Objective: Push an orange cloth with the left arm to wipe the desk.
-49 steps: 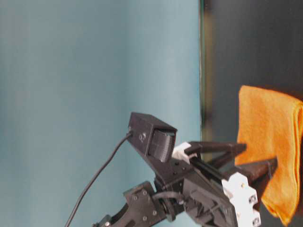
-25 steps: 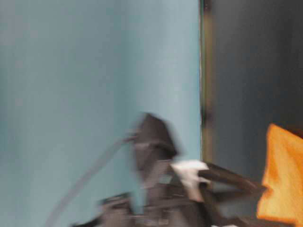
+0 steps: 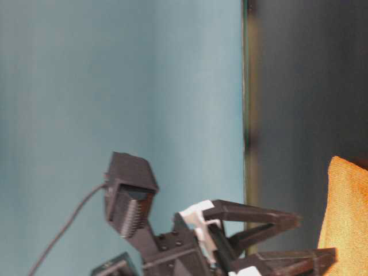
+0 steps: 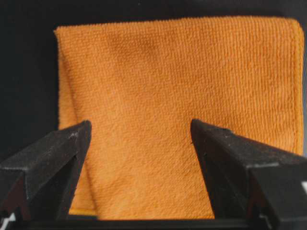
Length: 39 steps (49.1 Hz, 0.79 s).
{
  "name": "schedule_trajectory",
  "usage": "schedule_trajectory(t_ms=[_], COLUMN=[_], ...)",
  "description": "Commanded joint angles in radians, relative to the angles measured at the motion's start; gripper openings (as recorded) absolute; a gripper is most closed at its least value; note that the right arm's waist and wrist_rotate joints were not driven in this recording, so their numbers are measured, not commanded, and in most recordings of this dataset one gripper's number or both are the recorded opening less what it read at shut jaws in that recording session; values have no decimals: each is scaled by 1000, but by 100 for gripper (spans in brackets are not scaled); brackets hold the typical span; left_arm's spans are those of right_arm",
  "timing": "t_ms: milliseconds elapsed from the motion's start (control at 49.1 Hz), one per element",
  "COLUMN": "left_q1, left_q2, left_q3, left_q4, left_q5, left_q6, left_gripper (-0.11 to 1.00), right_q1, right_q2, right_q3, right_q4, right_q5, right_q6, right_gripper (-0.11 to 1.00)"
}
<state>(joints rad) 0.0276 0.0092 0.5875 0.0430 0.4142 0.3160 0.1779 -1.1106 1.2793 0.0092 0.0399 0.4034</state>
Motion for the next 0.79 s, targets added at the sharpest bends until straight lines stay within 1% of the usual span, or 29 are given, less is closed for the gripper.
schedule_trajectory(t_ms=[0, 204, 428, 632, 775], left_q1=[-3, -6, -28, -51, -78], left_q2=[6, 29, 69, 118, 124], left_q3=[12, 35, 28, 28, 32], left_q4=[3, 3, 2, 3, 3], left_q5=[-21, -35, -60, -80, -80], left_q6=[-17, -25, -29, -71, -106], left_gripper=[81, 81, 81, 81, 81], right_q1=[0, 0, 0, 0, -2], right_q2=[3, 2, 2, 2, 0], right_q3=[-6, -6, -5, 0, 6], right_q4=[-2, -2, -2, -2, -2], right_q5=[-11, -17, -14, -17, -14], right_q6=[0, 0, 0, 0, 2], right_gripper=[0, 0, 0, 0, 0])
